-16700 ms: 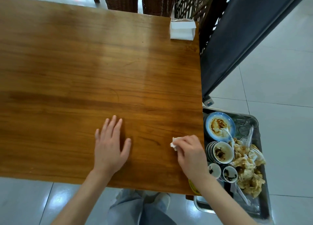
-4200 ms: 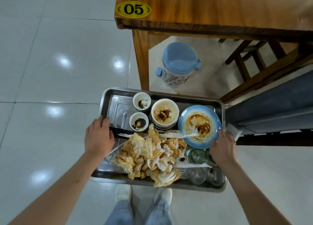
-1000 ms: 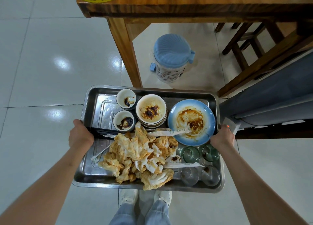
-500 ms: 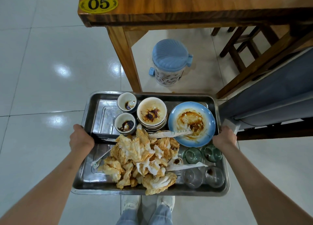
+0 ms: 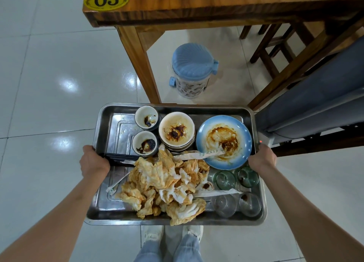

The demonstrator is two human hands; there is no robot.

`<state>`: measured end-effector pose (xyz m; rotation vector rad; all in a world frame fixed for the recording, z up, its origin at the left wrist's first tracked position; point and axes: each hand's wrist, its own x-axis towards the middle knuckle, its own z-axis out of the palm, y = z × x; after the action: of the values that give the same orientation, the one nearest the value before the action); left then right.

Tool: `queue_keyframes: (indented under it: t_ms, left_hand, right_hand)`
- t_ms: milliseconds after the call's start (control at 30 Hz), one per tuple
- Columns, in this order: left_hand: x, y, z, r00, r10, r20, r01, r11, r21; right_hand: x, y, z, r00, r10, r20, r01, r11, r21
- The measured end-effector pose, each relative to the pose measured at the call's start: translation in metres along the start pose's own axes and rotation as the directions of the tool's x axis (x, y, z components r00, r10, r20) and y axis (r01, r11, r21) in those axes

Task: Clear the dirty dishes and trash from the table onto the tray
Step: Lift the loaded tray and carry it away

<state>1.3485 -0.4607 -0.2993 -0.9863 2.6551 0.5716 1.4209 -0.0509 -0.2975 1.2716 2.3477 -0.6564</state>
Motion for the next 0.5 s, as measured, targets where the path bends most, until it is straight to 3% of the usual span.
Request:
queue_keyframes:
  t_ms: [500]
  left_hand:
    - [-0.050, 0.022, -0.082, 0.997, 0.074, -0.011, -0.074, 0.996, -0.040]
  right_hand:
    - [-0.065, 0.015, -0.074, 0.999, 0.033, -0.031, -0.031, 0.997, 0.073]
